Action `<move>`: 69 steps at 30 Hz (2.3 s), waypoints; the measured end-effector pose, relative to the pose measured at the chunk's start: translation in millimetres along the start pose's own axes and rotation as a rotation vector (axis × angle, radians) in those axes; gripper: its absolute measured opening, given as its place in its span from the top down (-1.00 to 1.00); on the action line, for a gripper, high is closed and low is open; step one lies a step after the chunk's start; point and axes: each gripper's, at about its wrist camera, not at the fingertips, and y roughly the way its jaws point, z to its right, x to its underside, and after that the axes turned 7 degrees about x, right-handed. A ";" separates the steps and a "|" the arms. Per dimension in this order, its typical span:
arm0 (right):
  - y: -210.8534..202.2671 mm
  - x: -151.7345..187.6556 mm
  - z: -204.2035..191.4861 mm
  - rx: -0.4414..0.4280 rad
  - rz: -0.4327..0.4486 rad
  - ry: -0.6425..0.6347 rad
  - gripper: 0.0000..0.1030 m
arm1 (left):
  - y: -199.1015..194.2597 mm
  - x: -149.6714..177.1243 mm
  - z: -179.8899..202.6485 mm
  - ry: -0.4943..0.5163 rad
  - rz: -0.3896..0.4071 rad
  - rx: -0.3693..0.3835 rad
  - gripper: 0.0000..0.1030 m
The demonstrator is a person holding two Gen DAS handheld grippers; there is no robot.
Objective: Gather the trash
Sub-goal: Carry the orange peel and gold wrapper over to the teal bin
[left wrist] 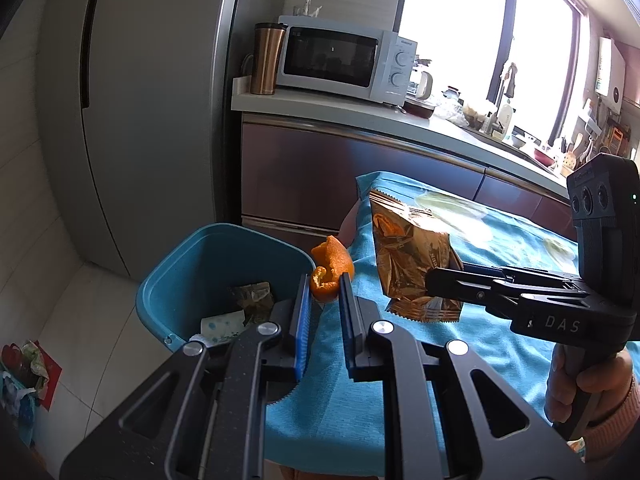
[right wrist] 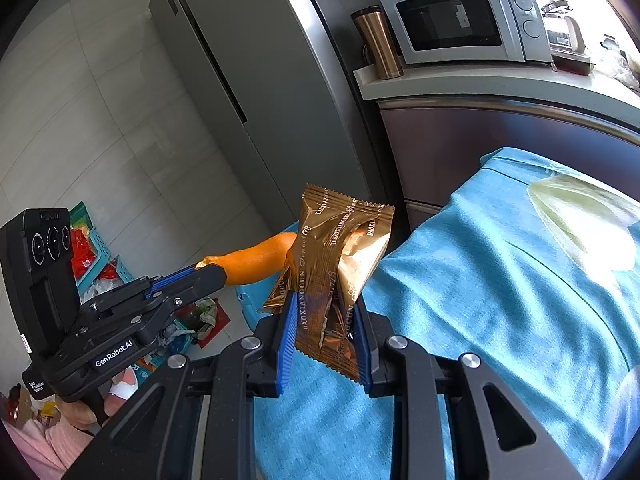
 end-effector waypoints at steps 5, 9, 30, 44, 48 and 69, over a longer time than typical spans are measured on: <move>3.2 -0.7 -2.2 -0.003 -0.005 -0.004 0.53 | 1.5 -0.4 -2.5 -0.004 -0.002 -0.007 0.72; 5.6 -2.1 -5.3 -0.006 -0.010 -0.011 0.53 | 2.7 -1.7 -4.2 -0.009 -0.001 -0.010 0.72; 20.7 -9.7 -25.2 -0.006 -0.032 -0.049 0.52 | 8.5 -1.8 -18.8 -0.041 -0.006 -0.041 0.72; 35.1 -14.0 -36.2 0.001 -0.053 -0.071 0.52 | 11.9 0.0 -26.0 -0.060 -0.009 -0.065 0.72; 40.1 -14.7 -38.9 0.006 -0.060 -0.074 0.52 | 14.5 1.0 -29.3 -0.067 -0.015 -0.074 0.72; 77.2 -19.5 -56.0 0.050 -0.125 -0.110 0.48 | 37.7 7.3 -51.0 -0.110 -0.058 -0.119 0.72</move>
